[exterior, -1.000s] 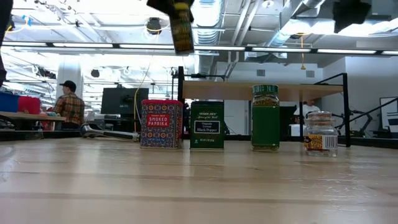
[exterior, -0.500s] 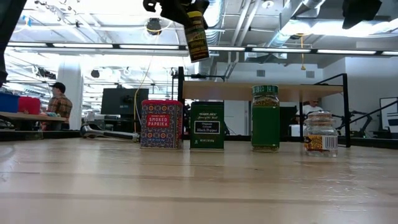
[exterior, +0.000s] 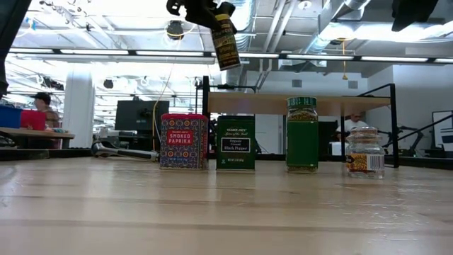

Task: Shelf spices
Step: Put the yellow seasoning bottle on the shelf

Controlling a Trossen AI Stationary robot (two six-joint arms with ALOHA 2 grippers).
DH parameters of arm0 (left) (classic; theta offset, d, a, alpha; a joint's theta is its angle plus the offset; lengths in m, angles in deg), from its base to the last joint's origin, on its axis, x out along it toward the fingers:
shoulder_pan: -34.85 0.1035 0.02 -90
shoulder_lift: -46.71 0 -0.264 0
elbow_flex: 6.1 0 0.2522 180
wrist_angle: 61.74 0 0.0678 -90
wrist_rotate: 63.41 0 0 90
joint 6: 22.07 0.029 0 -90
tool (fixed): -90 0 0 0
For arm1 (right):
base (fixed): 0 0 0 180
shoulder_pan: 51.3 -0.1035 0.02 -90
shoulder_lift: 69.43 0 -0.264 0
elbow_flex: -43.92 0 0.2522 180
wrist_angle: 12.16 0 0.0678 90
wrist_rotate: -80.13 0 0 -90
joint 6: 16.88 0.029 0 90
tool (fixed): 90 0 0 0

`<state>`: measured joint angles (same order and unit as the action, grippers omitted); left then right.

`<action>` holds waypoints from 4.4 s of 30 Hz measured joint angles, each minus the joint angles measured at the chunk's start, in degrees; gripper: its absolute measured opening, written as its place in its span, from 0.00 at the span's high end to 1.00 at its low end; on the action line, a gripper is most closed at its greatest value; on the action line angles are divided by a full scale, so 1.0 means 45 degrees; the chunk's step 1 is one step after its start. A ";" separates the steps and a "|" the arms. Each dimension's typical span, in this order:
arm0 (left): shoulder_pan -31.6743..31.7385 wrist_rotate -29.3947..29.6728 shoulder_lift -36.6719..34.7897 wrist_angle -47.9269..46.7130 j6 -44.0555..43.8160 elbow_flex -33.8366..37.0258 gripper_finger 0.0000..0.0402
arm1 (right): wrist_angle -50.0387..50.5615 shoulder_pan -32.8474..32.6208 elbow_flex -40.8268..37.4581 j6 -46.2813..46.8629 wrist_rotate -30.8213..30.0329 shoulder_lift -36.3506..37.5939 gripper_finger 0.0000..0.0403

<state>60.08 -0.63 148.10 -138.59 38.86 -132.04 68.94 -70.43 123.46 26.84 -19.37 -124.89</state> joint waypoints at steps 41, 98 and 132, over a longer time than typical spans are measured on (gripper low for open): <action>-0.0111 0.0956 0.1775 -0.0750 -0.4983 -0.1530 0.51 | 0.0567 0.0005 -0.0097 0.0661 -0.0211 -0.0007 0.31; 0.0336 -0.0328 0.2084 -0.1484 -0.2024 -0.1457 0.51 | 0.0556 -0.2200 -0.0097 0.2460 -0.1733 -0.0010 0.31; 0.0511 -0.0005 0.2754 -0.1453 -0.2564 -0.1438 0.30 | 0.0561 -0.2220 -0.0102 0.2642 -0.1926 -0.0005 0.31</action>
<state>62.38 -0.65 160.49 -145.12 27.32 -138.51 71.47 -80.42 123.00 38.73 -28.04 -124.91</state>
